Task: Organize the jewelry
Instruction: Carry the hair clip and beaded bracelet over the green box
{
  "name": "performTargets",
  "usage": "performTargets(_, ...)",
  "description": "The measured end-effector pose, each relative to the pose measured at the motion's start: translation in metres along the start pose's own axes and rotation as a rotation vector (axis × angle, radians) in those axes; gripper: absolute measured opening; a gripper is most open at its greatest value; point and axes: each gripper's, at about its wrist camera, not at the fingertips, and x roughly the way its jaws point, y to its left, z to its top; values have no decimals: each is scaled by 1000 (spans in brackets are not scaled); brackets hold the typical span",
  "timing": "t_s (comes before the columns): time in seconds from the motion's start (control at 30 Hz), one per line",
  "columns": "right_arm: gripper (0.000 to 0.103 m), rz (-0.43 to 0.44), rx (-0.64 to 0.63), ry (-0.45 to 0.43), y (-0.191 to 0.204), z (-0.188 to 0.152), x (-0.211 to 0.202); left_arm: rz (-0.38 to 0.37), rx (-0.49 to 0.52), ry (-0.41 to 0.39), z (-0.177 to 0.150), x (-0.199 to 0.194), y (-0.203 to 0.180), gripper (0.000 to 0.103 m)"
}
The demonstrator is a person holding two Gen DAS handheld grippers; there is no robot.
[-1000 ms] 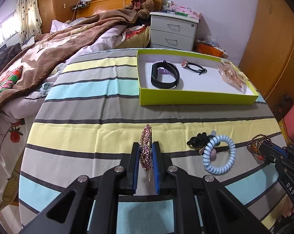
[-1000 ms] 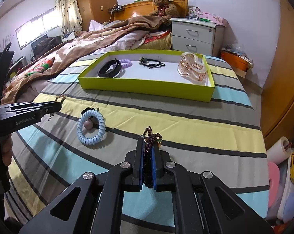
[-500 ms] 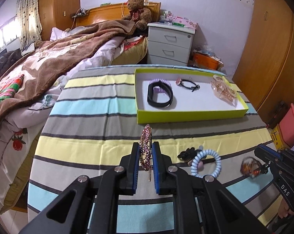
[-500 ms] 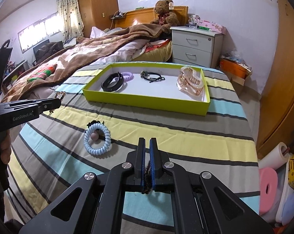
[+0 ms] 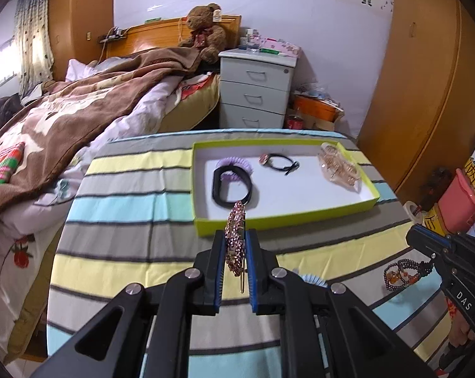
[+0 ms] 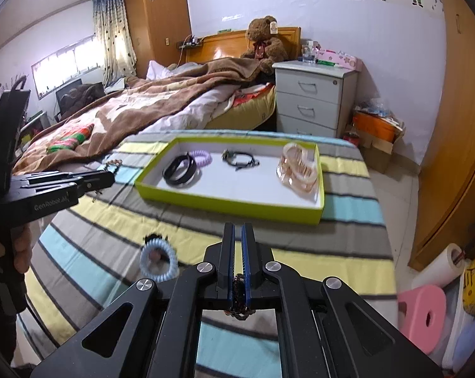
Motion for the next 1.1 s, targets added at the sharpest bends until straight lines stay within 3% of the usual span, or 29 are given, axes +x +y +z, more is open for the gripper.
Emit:
performTargets(0.4,4,15,3,-37,-13,47,15,-70,22,-13,43,22,-19,13)
performTargets(0.73,4,21,-12,3,-17,79,55,-124,22,16,67,51,-28,13)
performTargets(1.1,4,48,-14,70,-17,96,106,-123,25,72,80,94,-26,13)
